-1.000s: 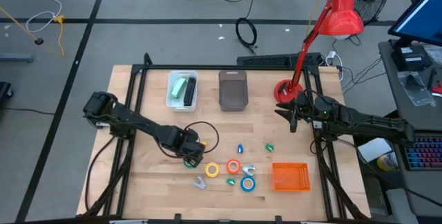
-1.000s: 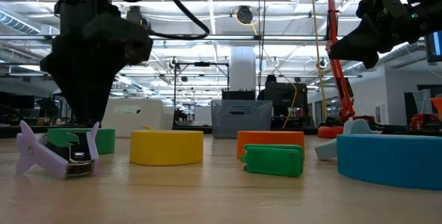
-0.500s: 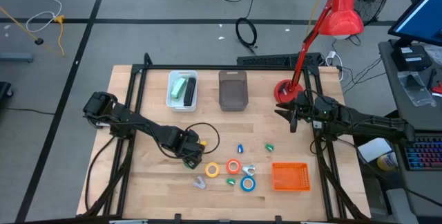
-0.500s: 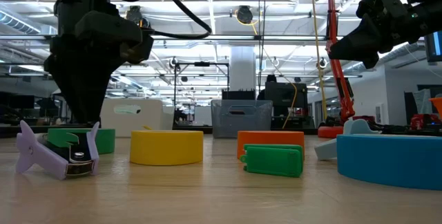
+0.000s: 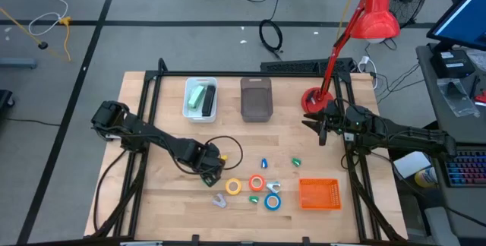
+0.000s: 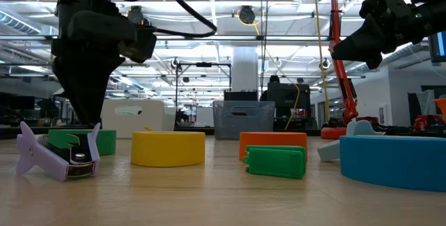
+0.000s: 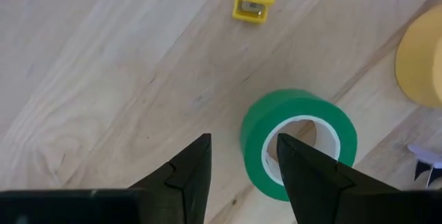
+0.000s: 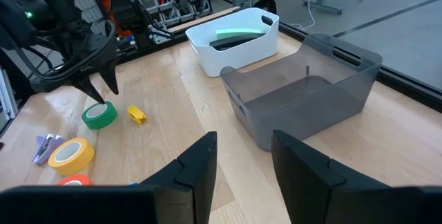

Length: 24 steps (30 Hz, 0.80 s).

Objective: Pick and place Stapler, Stapler remover, tape
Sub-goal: Put the green tape into the black bin

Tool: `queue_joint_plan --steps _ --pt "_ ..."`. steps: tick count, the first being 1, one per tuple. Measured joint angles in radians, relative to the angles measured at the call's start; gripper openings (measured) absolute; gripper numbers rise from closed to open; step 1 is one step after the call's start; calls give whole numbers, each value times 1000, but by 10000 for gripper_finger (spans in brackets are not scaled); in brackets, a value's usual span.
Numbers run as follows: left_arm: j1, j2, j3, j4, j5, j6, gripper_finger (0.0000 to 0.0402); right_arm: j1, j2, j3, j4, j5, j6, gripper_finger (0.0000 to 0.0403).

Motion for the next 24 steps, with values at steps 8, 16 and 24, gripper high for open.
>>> queue_joint_plan --steps 8,16,24 --pt "0 47 2 21 17 12 165 0 0 0 0 0 0 130" --pt "5 120 1 40 40 2 165 0 0 0 -1 0 1 130" --pt "5 136 2 70 45 -28 123 0 3 0 0 0 0 130"
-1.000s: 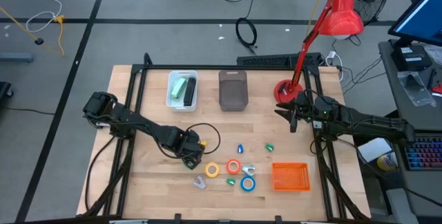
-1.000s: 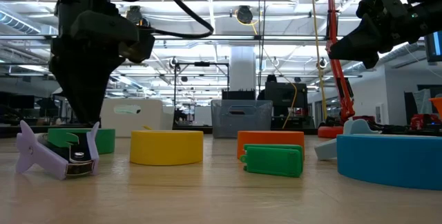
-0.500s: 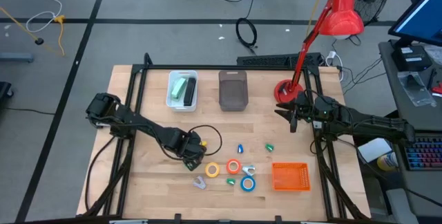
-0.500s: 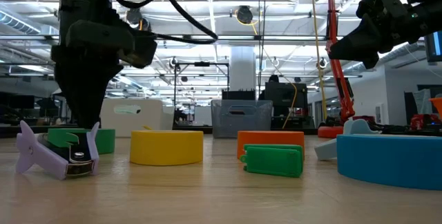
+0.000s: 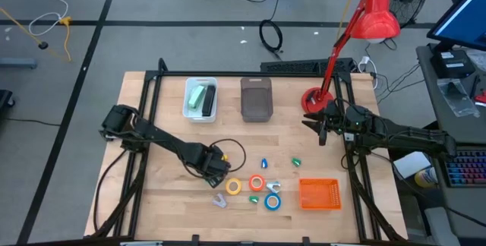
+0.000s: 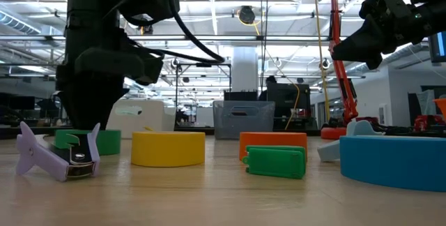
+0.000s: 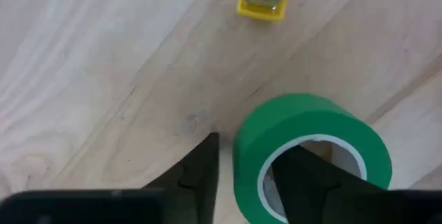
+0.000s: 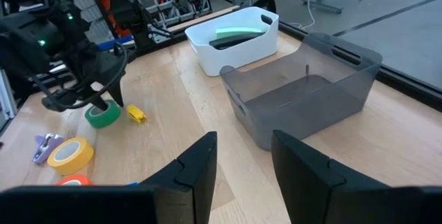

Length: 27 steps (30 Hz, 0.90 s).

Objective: Pick and place Stapler, Stapler remover, tape
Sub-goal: Put the green tape into the black bin

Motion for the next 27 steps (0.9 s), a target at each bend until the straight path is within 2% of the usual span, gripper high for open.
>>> queue_joint_plan --steps 6,11,17,21,27 --pt "0 -11 -2 -5 0 -2 39 0 0 0 0 0 0 130" --pt "4 -49 -7 -15 16 -25 39 0 0 0 0 0 0 130" --pt "17 -197 -5 -70 8 -102 39 0 0 0 14 0 0 130" --pt "18 -336 -5 -42 -91 -182 39 0 0 0 40 0 0 130" --pt "36 -486 -3 150 -344 -226 39 0 1 0 119 -8 21 130"
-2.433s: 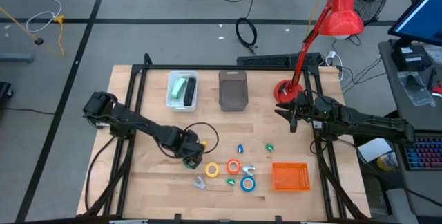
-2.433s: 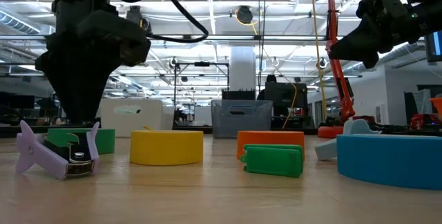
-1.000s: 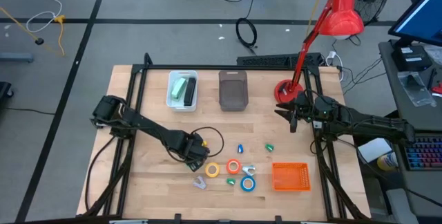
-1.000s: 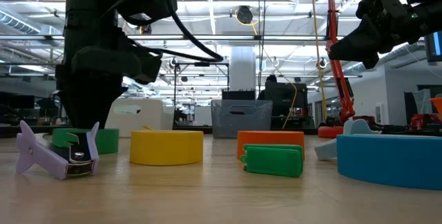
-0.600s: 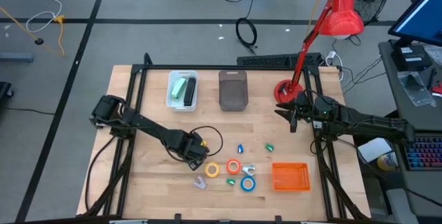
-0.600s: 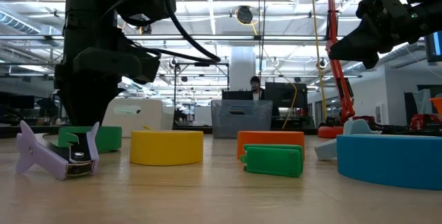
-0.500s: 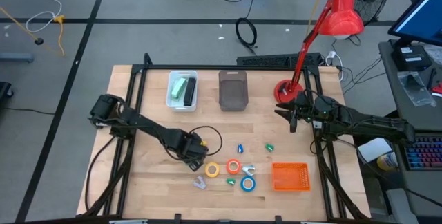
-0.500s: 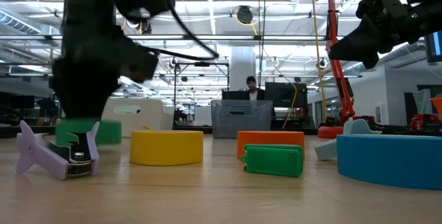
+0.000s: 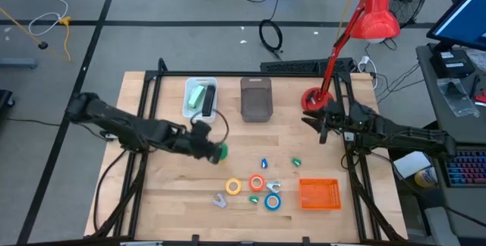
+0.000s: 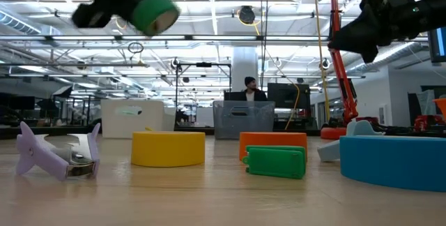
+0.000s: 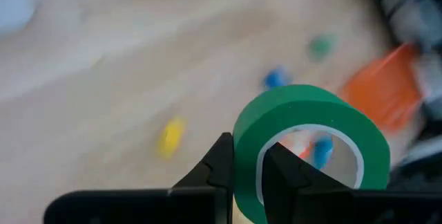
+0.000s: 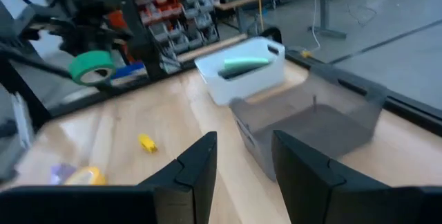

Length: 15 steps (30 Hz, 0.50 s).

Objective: Pick and place Stapler, Stapler remover, tape
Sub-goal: Put the green tape into the black bin

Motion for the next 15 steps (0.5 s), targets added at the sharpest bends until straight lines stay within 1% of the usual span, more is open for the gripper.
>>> queue_joint_plan --steps 3,8,11,15 --pt "28 -14 0 151 -66 63 39 0 0 0 49 -34 39 130" --pt "101 21 3 366 -89 189 39 0 18 0 159 -159 44 130" --pt "154 57 6 433 -98 264 39 1 58 0 256 -201 44 130" --pt "222 102 41 487 -141 363 39 1 155 0 412 -200 60 130"
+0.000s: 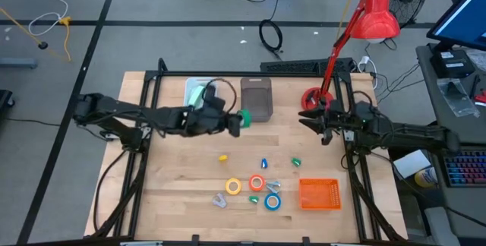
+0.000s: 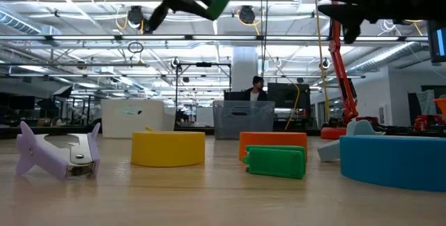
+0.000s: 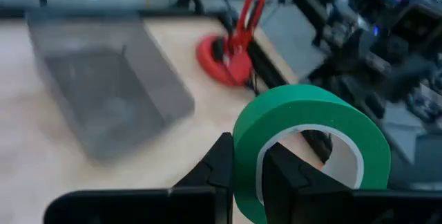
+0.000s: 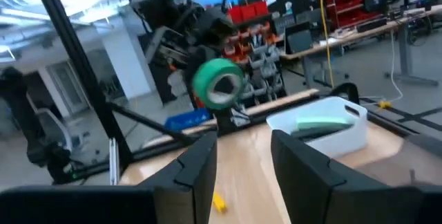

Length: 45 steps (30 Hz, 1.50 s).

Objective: Pick and place Stapler, Stapler remover, tape
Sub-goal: Put the green tape into the black bin

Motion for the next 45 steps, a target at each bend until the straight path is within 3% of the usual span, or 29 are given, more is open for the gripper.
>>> queue_joint_plan --steps 4,11,19,31,45 --pt "78 50 40 51 0 120 39 0 127 0 153 10 23 130" --pt "199 132 147 65 1 329 39 0 329 3 376 156 1 133" --pt "264 250 249 175 140 474 39 -4 479 62 443 248 -69 202" --pt "256 373 296 307 133 517 39 -35 560 127 443 371 -106 291" --pt "238 387 296 317 79 522 39 -54 637 134 546 364 -28 293"
